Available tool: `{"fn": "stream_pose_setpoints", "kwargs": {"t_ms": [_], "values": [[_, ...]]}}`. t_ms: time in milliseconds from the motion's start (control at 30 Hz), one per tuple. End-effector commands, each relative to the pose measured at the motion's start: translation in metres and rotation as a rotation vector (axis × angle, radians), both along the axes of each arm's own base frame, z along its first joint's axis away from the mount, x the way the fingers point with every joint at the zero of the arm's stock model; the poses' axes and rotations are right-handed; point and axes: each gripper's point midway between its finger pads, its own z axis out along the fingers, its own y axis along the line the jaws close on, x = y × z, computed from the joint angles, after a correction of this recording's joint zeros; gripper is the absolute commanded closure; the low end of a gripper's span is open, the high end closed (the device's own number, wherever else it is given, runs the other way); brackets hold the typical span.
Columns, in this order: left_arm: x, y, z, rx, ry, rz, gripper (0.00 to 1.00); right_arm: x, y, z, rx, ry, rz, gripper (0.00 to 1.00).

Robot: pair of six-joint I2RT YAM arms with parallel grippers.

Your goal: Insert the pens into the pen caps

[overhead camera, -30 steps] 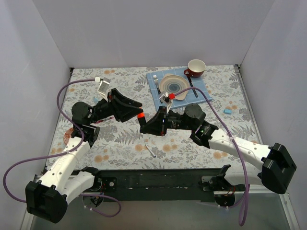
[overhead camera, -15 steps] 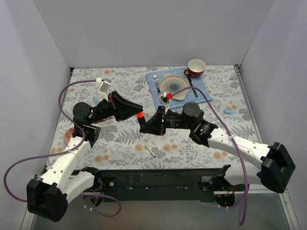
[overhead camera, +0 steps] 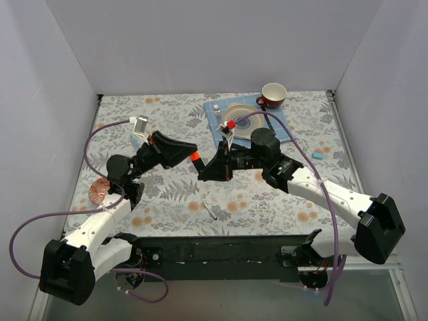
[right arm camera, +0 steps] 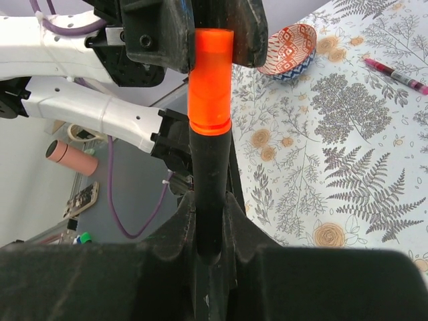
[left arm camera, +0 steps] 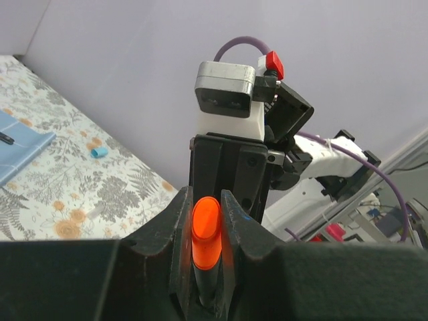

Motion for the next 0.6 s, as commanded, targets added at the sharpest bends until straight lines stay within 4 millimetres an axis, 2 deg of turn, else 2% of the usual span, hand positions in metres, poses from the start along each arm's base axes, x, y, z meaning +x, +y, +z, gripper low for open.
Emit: {"fn": "stream_pose_setpoints", "kwargs": {"t_ms": [0,67,233,400,567], "values": [[-0.041,-0.020,-0.036,0.068,0.063,-0.211,1.00,0.046,-0.002,0.115,0.281,-0.266,-0.142,0.99],[-0.043,-0.024,-0.035,0.053,0.044,-0.205,1.00,0.048,-0.005,0.121,0.311,-0.255,-0.137,0.99],[-0.050,-0.044,-0.055,0.057,0.098,-0.268,1.00,0.065,-0.015,0.123,0.336,-0.251,-0.158,0.99],[-0.055,-0.054,-0.067,0.061,0.130,-0.273,1.00,0.077,-0.030,0.121,0.321,-0.294,-0.177,0.99],[-0.058,-0.065,-0.080,0.078,0.181,-0.298,1.00,0.084,-0.028,0.118,0.304,-0.326,-0.160,0.99]]}}
